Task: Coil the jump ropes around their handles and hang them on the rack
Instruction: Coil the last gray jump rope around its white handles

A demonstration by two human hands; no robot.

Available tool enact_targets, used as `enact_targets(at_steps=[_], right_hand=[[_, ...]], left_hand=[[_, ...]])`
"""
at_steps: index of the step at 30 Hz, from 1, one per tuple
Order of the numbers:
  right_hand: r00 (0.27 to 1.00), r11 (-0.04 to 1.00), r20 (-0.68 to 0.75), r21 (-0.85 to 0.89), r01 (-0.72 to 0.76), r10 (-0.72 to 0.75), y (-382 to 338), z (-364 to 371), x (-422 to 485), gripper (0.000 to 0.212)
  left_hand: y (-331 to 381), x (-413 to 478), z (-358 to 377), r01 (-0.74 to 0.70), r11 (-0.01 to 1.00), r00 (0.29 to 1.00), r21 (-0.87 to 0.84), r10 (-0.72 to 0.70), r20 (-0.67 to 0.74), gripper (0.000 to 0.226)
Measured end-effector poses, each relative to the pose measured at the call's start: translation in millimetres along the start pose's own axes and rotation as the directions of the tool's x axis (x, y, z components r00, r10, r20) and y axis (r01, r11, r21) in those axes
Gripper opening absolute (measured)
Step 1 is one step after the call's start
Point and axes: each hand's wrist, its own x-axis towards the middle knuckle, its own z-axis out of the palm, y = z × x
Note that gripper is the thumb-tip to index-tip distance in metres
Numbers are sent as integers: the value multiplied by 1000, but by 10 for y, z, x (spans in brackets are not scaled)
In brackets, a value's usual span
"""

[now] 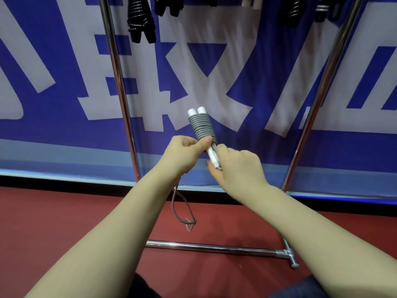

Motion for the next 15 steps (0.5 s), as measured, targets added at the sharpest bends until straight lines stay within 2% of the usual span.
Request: enact_targets(at_steps=[3, 5, 6, 7, 8, 10, 11, 13, 14, 15], right_hand=[[982, 991, 184, 116, -68, 45, 106, -41, -5, 45], [995, 969, 55, 228, -96, 85, 182, -101, -4, 52], [996, 970, -21, 229, -76, 83, 227, -105, 7, 60], [999, 979, -26, 201, -33, 38, 250, -108, 18, 72], [999, 989, 8, 140, 48, -50, 277, -80, 12, 81], [972, 979, 129, -23, 203, -198, 292, 22, -15, 85], [944, 963, 231, -78, 259, -235, 271, 52, -34, 79], [846, 946, 491, -116, 302, -210, 194, 72, -95, 46], [798, 960, 579, -87, 266, -169, 174, 75, -113, 30], [754, 976, 646, -61, 208, -120, 179, 73, -117, 23]], left_hand=[[-42, 30, -137, -114, 958, 993, 263, 115, 12, 41], [-96, 31, -221, -193, 833, 981, 519, 165, 100, 42], [-122, 23, -236, -217, 735, 976, 642, 160, 147, 41], [-134, 2, -229, -240, 618, 971, 749, 148, 190, 39], [-148, -21, -201, -277, 488, 961, 827, 146, 236, 37], [-159, -79, -100, -401, 236, 913, 885, 187, 363, 34], [-166, -107, -40, -463, 125, 879, 877, 193, 436, 32], [-192, -147, 71, -556, -41, 816, 830, 161, 554, 25], [-201, -163, 115, -585, -111, 792, 804, 134, 595, 21], [-200, -174, 144, -603, -162, 774, 781, 116, 622, 20]])
